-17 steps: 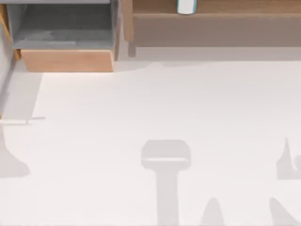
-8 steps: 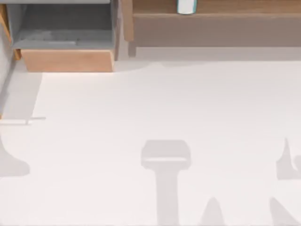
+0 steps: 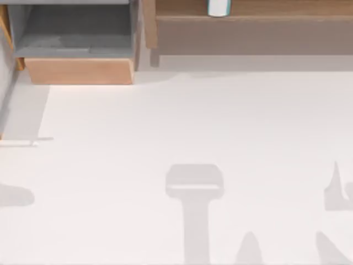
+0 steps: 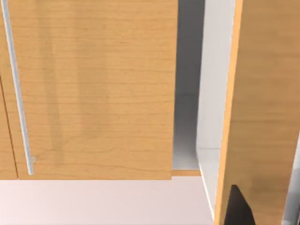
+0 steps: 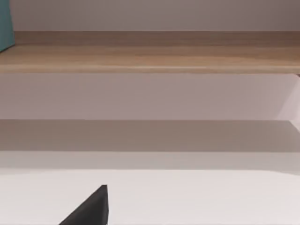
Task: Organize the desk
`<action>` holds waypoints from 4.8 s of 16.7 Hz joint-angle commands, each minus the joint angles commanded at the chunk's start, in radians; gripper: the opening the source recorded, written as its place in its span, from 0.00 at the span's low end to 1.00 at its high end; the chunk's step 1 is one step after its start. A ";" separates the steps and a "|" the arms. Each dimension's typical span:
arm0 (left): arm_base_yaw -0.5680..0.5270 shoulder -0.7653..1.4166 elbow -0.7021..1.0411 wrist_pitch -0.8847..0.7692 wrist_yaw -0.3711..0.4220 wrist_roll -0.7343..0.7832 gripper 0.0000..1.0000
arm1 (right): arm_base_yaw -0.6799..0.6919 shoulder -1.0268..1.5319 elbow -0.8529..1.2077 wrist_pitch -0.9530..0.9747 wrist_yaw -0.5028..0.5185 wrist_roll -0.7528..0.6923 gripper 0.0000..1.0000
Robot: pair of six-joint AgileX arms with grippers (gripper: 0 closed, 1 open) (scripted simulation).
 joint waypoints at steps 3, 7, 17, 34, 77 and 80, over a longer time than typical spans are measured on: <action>0.000 0.000 0.000 0.000 0.000 0.000 0.00 | 0.000 0.000 0.000 0.000 0.000 0.000 1.00; 0.000 0.000 0.000 0.000 0.000 0.000 0.00 | 0.000 0.000 0.000 0.000 0.000 0.000 1.00; -0.097 0.086 0.178 -0.112 -0.101 -0.006 0.00 | 0.000 0.000 0.000 0.000 0.000 0.000 1.00; -0.201 0.209 0.457 -0.268 -0.206 -0.014 0.00 | 0.000 0.000 0.000 0.000 0.000 0.000 1.00; -0.253 0.339 0.691 -0.414 -0.265 -0.021 1.00 | 0.000 0.000 0.000 0.000 0.000 0.000 1.00; -0.234 0.305 0.620 -0.375 -0.251 -0.019 1.00 | 0.000 0.000 0.000 0.000 0.000 0.000 1.00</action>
